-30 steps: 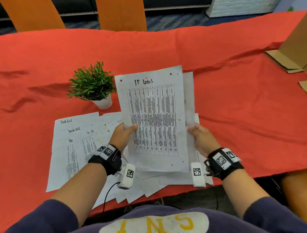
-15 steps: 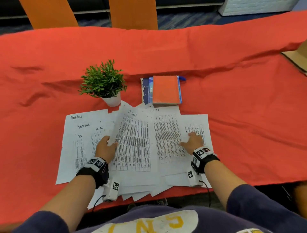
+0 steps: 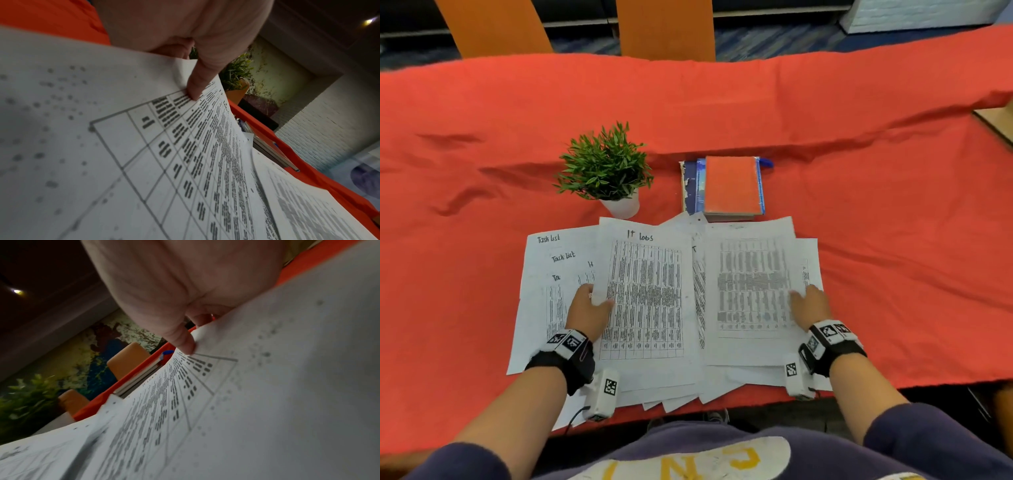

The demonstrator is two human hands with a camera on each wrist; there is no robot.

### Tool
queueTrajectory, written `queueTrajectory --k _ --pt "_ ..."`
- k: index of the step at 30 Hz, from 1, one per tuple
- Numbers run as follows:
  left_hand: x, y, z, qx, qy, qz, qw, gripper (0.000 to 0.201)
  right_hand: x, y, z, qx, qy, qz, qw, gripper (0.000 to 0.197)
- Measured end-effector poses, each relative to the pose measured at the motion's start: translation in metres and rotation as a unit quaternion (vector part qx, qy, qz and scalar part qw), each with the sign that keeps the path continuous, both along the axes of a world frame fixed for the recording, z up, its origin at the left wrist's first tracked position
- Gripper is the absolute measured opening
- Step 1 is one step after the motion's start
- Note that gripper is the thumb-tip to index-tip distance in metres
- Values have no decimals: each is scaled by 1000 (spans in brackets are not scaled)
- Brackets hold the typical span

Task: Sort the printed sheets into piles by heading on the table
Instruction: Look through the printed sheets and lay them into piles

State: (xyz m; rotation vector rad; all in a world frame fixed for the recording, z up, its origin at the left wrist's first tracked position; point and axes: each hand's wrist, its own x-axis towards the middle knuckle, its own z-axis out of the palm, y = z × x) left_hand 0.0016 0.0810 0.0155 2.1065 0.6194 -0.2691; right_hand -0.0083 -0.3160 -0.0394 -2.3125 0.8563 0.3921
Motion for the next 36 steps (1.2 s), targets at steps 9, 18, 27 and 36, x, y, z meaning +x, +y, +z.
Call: queueTrajectory --k 9,18,27,36 --pt "0 -3 1 -11 26 -8 1000 47 -27 -35 -5 -52 26 -39 998 27" --pt "-4 -8 4 -11 -12 -34 999 31 -32 -49 33 -10 -126 -98 987 29" --pt "2 -16 15 -38 -52 -56 996 36 -44 -66 116 73 -366 -120 920 22" --pt "9 -32 46 -138 -105 -68 982 42 -10 42 90 439 -263 -108 852 33"
